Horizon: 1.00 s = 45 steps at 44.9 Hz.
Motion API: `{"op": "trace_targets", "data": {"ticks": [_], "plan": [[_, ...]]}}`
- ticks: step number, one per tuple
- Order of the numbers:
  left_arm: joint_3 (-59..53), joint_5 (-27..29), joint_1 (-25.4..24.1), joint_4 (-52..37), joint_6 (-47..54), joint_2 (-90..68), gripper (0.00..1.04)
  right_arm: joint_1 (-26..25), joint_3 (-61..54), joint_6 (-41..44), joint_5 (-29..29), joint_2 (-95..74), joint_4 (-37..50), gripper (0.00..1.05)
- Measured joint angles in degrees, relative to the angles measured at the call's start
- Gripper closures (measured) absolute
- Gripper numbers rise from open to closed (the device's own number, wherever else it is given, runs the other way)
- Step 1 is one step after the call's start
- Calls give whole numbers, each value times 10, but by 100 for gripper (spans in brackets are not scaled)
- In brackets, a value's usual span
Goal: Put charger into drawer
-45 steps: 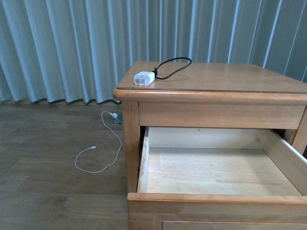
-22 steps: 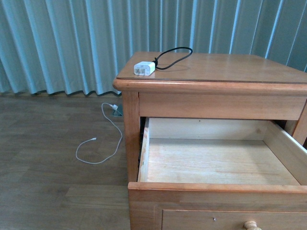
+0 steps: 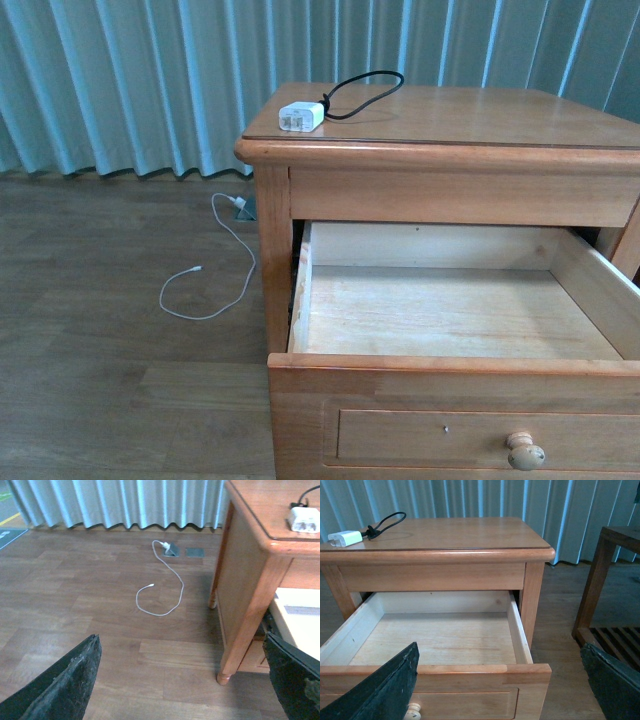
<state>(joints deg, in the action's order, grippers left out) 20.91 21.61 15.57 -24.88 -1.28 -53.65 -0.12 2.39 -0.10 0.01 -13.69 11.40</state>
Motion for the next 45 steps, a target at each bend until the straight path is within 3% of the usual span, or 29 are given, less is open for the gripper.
{"op": "trace_targets", "data": {"ticks": [9, 25, 45], "plan": [[173, -38, 29, -31, 49, -203, 6, 0, 0, 0, 0, 0, 0, 8], [487, -21, 78, -33, 56, -503, 6, 0, 0, 0, 0, 0, 0, 8], [715, 7, 85, 18, 29, -709, 6, 0, 0, 0, 0, 0, 0, 8]]}}
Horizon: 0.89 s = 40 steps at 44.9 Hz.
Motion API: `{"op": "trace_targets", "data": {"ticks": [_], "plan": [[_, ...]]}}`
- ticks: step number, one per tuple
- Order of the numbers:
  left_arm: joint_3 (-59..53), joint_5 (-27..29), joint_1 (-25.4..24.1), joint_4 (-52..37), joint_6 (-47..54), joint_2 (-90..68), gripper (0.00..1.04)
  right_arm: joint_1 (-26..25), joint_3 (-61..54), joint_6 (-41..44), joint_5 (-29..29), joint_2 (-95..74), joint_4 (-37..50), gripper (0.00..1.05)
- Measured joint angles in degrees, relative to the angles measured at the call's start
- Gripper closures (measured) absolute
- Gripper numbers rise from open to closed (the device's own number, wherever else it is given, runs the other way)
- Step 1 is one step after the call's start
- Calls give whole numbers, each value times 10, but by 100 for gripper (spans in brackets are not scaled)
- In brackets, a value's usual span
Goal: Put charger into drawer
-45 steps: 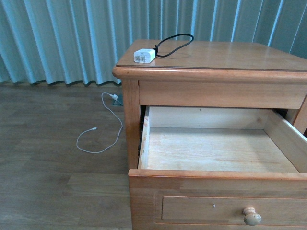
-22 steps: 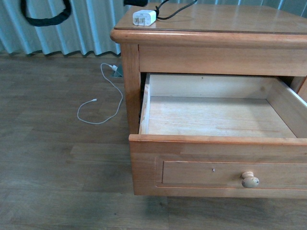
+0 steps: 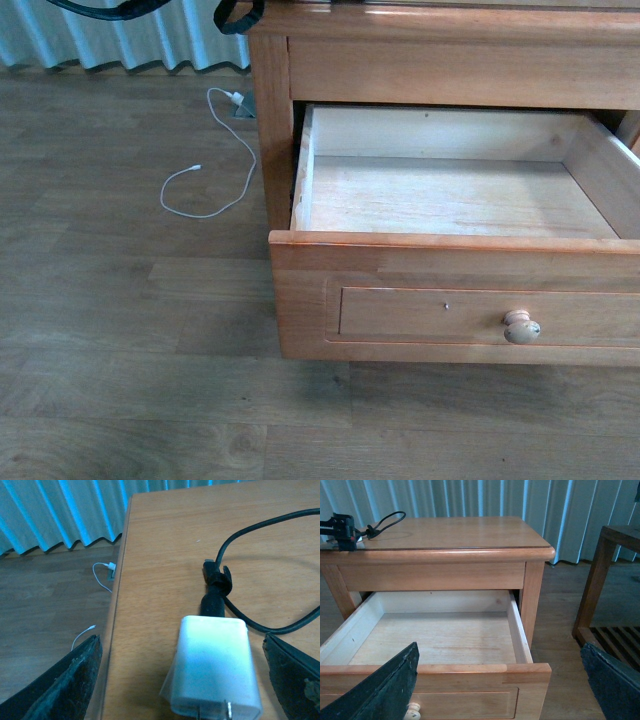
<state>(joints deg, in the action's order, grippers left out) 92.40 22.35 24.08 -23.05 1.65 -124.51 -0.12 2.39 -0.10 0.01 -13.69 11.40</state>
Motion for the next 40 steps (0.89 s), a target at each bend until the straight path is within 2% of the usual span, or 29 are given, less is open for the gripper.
{"op": "trace_targets", "data": {"ticks": [3, 5, 11, 14, 18, 28, 40], "plan": [[17, -3, 2, 12, -2, -14, 9, 0, 0, 0, 0, 0, 0, 8], [23, 0, 5, 21, 0, -15, 17, 0, 0, 0, 0, 0, 0, 8], [27, 3, 8, 34, 7, -15, 35, 0, 0, 0, 0, 0, 0, 8], [27, 2, 11, 38, 9, -15, 49, 0, 0, 0, 0, 0, 0, 8], [25, 1, 12, 38, 11, -15, 64, 0, 0, 0, 0, 0, 0, 8], [-37, -24, 17, 13, 17, 26, 65, 0, 0, 0, 0, 0, 0, 8], [-158, -92, 47, -10, 50, 132, 65, 0, 0, 0, 0, 0, 0, 8]]}}
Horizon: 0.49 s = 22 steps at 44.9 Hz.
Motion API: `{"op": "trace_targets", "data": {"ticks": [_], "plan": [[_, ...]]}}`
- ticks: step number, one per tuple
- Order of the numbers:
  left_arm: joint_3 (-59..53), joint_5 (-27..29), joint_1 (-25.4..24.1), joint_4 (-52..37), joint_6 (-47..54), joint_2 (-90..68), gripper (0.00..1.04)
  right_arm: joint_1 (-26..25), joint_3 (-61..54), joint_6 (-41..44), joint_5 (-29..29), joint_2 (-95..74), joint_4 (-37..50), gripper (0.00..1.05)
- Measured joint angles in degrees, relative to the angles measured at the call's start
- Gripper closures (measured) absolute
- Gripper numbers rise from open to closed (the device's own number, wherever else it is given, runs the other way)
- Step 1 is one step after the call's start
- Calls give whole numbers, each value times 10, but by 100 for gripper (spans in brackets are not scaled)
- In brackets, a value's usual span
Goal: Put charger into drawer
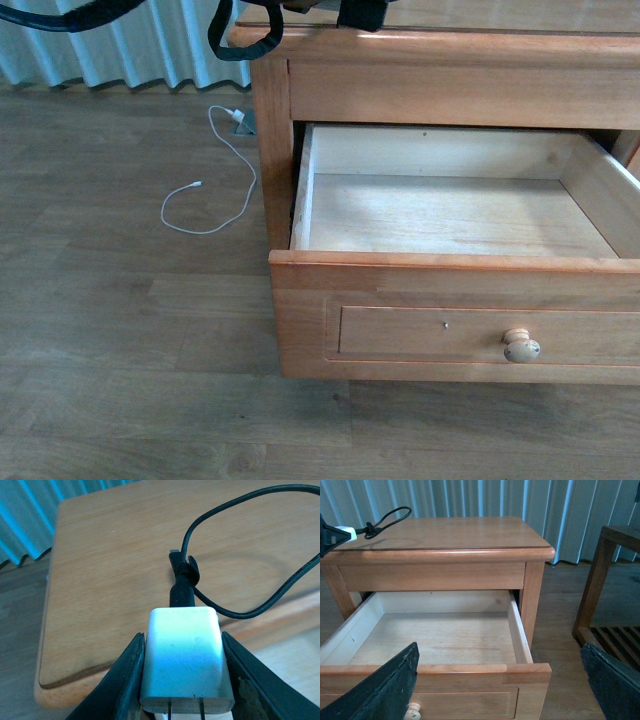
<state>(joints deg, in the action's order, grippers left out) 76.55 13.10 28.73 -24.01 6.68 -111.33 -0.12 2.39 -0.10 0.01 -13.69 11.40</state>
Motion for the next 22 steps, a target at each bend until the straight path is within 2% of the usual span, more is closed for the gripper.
{"op": "trace_targets", "data": {"ticks": [12, 22], "plan": [[-103, -61, 27, 10, 50, 96, 65, 0, 0, 0, 0, 0, 0, 8], [-143, -94, 43, 38, 82, 113, 65, 0, 0, 0, 0, 0, 0, 8]]}}
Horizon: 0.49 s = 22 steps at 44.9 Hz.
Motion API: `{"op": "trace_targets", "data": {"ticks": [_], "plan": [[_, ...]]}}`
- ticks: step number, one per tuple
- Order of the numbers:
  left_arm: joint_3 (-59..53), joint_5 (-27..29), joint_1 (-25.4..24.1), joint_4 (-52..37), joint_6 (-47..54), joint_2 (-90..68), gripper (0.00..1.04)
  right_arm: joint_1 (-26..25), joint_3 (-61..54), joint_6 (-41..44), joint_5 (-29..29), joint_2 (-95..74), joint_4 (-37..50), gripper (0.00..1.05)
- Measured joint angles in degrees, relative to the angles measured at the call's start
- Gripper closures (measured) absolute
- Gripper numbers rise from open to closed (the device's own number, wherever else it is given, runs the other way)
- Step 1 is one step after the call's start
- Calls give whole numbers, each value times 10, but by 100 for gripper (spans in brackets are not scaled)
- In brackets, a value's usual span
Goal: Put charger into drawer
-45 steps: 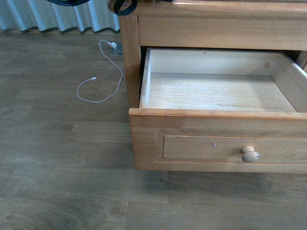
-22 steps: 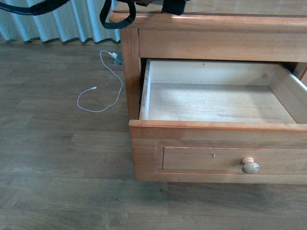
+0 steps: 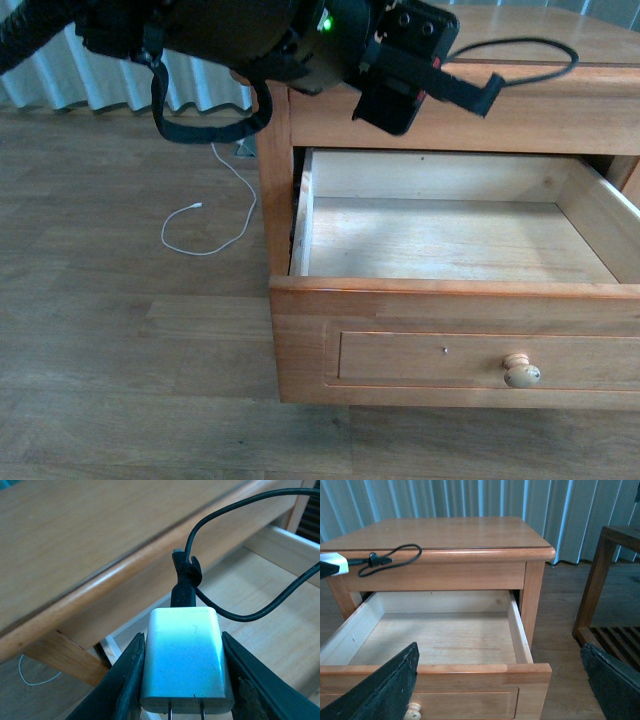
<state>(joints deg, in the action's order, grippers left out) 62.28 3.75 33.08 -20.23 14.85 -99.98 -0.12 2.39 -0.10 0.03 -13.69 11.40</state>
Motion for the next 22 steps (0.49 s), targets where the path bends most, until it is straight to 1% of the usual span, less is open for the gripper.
{"op": "trace_targets", "data": {"ticks": [10, 22], "plan": [[2, -9, 14, 5, 6, -37, 65, 0, 0, 0, 0, 0, 0, 8], [57, -13, 23, 5, 5, -143, 65, 0, 0, 0, 0, 0, 0, 8]]}}
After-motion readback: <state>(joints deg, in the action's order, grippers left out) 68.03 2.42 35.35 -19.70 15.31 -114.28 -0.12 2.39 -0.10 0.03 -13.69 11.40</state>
